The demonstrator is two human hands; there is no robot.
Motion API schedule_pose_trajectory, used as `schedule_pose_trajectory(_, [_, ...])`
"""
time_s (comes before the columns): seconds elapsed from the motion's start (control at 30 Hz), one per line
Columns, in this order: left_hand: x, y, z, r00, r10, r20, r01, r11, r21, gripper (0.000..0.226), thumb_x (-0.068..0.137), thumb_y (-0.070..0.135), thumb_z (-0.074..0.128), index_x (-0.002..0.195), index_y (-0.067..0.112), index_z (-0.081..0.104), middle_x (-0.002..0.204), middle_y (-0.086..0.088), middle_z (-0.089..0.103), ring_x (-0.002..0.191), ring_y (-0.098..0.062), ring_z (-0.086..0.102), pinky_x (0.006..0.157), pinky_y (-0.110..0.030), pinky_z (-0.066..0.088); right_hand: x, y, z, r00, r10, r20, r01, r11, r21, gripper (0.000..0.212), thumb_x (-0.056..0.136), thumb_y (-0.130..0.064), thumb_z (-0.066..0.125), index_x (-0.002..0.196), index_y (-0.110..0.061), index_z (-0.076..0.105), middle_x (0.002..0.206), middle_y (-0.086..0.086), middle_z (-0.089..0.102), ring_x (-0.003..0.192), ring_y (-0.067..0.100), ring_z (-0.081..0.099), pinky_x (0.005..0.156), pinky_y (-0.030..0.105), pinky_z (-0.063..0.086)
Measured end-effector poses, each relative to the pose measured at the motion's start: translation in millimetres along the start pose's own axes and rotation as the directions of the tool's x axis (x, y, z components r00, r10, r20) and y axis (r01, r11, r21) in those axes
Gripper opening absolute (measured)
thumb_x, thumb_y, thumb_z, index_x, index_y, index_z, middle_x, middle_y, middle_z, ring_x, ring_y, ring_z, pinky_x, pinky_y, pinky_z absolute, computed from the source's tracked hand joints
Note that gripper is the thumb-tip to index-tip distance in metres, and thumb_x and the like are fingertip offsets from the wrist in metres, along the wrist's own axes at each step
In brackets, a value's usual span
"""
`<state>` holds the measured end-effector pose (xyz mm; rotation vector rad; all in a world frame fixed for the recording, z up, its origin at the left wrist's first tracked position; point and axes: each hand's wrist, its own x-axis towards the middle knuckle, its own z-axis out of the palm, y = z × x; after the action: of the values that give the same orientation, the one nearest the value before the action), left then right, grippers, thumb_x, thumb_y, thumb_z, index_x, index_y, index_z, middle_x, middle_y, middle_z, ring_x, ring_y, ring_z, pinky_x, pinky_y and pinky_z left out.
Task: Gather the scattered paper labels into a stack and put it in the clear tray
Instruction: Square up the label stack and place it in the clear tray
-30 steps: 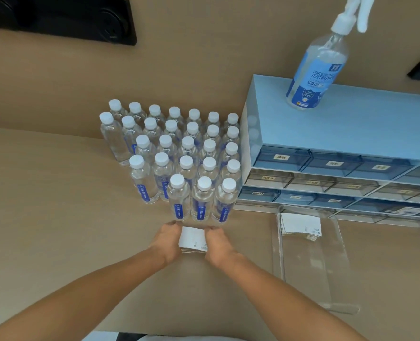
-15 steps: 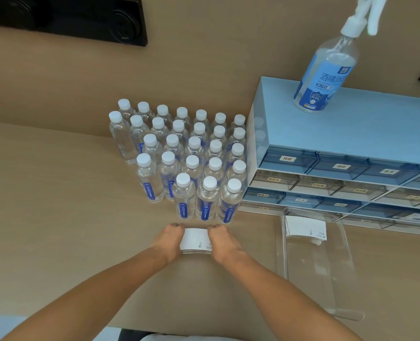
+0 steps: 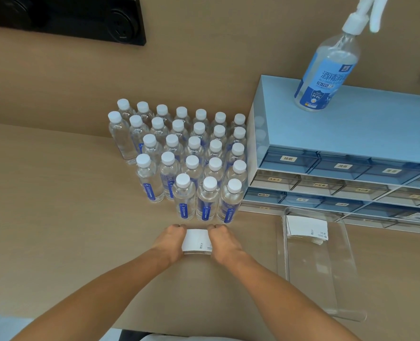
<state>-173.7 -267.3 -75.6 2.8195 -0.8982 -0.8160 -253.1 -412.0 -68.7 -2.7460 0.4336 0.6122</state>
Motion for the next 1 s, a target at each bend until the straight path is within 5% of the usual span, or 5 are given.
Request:
schedule_pose_trajectory(0.67, [-6.8, -3.3, -7.6, 1.0, 0.022, 0.0, -0.022, 0.997, -0.077, 0.037, 0.075, 0.022, 0.071, 0.111, 0.017, 0.06, 0.115, -0.006, 0.063, 0.105, -0.026, 0.062, 0.083, -0.034, 0.055, 0.6, 3.9, -2.0, 1.0, -0.02, 0.003, 0.02, 1.0, -0.022, 0.051, 0.077, -0.009, 0.074, 0.123, -0.009, 0.052, 0.121, 0.016, 0.059, 0.111, 0.033, 0.058, 0.09, 0.038, 0.051])
schedule_pose_trajectory(0.87, [-6.1, 2.0, -9.1, 1.0, -0.003, 0.014, 0.004, 0.998, -0.057, 0.051, 0.081, 0.018, 0.07, 0.126, 0.012, 0.048, 0.121, -0.009, 0.054, 0.11, -0.027, 0.058, 0.087, -0.034, 0.051, 0.6, 1.2, -0.1, 0.999, -0.033, 0.019, 0.033, 0.999, -0.03, 0.07, 0.073, -0.012, 0.081, 0.133, -0.007, 0.044, 0.13, 0.014, 0.051, 0.119, 0.031, 0.05, 0.098, 0.037, 0.047])
schedule_pose_trajectory(1.0, [-9.7, -0.8, -14.2, 0.995, -0.045, 0.086, 0.055, 0.992, -0.112, 0.077, 0.069, 0.018, 0.083, 0.134, 0.013, 0.042, 0.128, -0.008, 0.05, 0.117, -0.026, 0.055, 0.093, -0.032, 0.05, -8.9, 5.4, -7.1, 0.997, -0.012, 0.078, 0.002, 0.991, 0.131, 0.109, 0.056, -0.032, 0.092, 0.145, -0.011, 0.031, 0.141, 0.009, 0.041, 0.131, 0.028, 0.041, 0.108, 0.037, 0.041])
